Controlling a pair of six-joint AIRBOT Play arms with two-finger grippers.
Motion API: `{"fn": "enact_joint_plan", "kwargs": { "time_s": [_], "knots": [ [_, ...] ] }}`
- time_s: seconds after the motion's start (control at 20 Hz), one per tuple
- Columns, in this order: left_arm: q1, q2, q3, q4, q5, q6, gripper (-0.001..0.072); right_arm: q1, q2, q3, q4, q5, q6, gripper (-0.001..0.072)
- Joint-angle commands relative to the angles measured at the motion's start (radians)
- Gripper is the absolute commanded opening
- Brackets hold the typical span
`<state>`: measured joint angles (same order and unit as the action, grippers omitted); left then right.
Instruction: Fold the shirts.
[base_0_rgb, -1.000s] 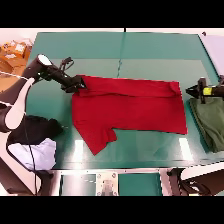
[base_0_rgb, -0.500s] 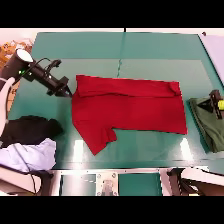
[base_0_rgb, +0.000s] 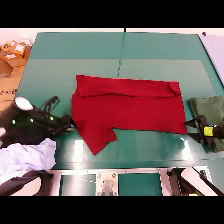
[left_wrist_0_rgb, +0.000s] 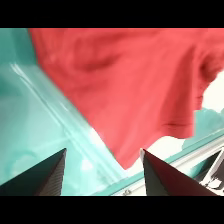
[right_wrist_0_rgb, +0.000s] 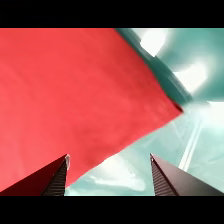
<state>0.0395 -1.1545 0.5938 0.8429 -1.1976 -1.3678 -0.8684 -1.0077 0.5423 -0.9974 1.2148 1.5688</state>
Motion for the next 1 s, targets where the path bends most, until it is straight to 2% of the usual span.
{"fn": "enact_joint_plan", "kwargs": {
  "time_s": [0.0,0.2,0.3,0.4,0.45,0.5,0.6,0.75,0.95],
  "knots": [
    [-0.055,0.039,-0.209,-0.177,0.219,0.071,0.0534,0.021,-0.005,-0.101,0.022,-0.116,0.005,0.0572],
    [-0.269,0.034,-0.235,-0.294,0.481,0.068,0.0533,0.102,-0.099,-0.104,0.081,-0.226,0.004,0.0572],
    [-0.287,0.025,-0.235,-0.339,0.523,0.068,0.0519,0.144,-0.152,-0.102,0.129,-0.295,-0.005,0.0572],
    [-0.286,0.024,-0.229,-0.338,0.513,0.088,0.0069,0.175,-0.207,-0.087,0.176,-0.337,-0.034,0.0570],
    [-0.286,0.024,-0.215,-0.335,0.494,0.111,0.0025,0.185,-0.229,-0.073,0.194,-0.333,-0.042,0.0552],
    [-0.286,0.025,-0.191,-0.315,0.465,0.113,0.0025,0.189,-0.240,-0.060,0.198,-0.322,-0.054,0.0543],
    [-0.286,0.027,-0.120,-0.200,0.363,0.082,0.0024,0.186,-0.241,-0.029,0.193,-0.248,-0.104,0.0025],
    [-0.286,0.052,-0.010,0.037,0.168,-0.034,0.0024,0.167,-0.222,0.019,0.125,-0.130,-0.113,0.0021],
    [-0.286,0.200,0.051,0.217,-0.019,-0.138,0.0024,0.106,-0.113,0.041,-0.071,-0.018,-0.015,0.0020]
  ]
}}
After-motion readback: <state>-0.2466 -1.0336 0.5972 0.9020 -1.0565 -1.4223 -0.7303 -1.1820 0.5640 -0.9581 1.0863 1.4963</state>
